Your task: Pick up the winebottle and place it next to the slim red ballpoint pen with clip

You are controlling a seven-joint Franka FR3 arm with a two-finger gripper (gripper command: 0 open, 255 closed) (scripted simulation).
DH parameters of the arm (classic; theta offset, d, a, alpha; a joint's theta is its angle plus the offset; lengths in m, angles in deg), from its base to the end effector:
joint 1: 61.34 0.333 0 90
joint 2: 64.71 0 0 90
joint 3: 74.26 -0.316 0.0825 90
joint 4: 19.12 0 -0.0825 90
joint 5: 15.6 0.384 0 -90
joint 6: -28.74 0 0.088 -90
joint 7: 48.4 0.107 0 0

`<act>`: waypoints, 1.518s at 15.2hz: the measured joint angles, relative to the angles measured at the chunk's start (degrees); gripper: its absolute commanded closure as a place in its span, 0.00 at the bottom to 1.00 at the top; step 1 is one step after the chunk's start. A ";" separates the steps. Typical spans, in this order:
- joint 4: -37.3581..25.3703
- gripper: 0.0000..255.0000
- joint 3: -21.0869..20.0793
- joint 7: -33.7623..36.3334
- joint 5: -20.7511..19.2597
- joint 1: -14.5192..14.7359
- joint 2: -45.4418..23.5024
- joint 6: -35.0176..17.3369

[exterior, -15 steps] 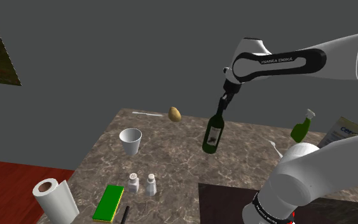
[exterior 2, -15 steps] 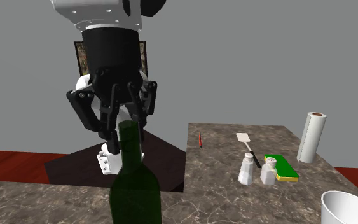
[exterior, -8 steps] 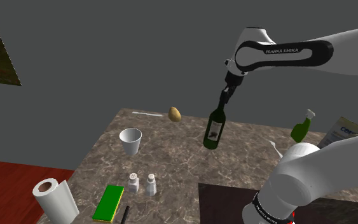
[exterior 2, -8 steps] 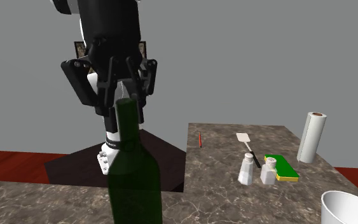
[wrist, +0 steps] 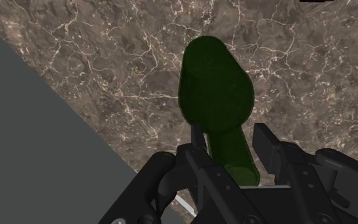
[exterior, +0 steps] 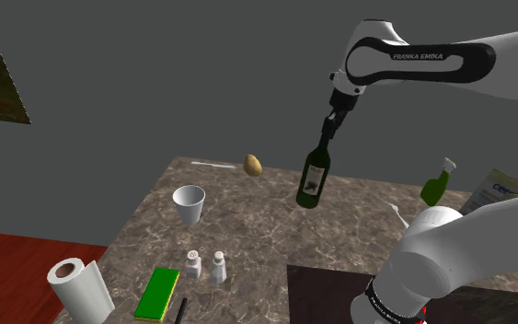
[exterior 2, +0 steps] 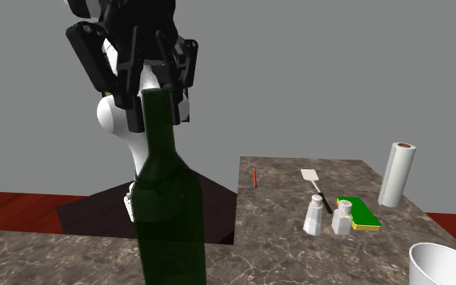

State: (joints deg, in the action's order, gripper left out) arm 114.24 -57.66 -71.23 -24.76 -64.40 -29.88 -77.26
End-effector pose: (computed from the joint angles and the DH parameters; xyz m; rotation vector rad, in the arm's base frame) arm 0.3543 -0.1591 0.5578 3.0994 0.2040 0.1690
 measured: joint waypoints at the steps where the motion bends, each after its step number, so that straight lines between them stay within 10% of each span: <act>1: -0.83 1.00 -0.13 0.01 0.10 0.05 0.00 0.83; 23: -20.87 1.00 -1.39 -0.70 1.86 1.17 -4.23 16.71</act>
State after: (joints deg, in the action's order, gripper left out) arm 93.37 -59.06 -71.93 -22.89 -63.23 -34.11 -60.55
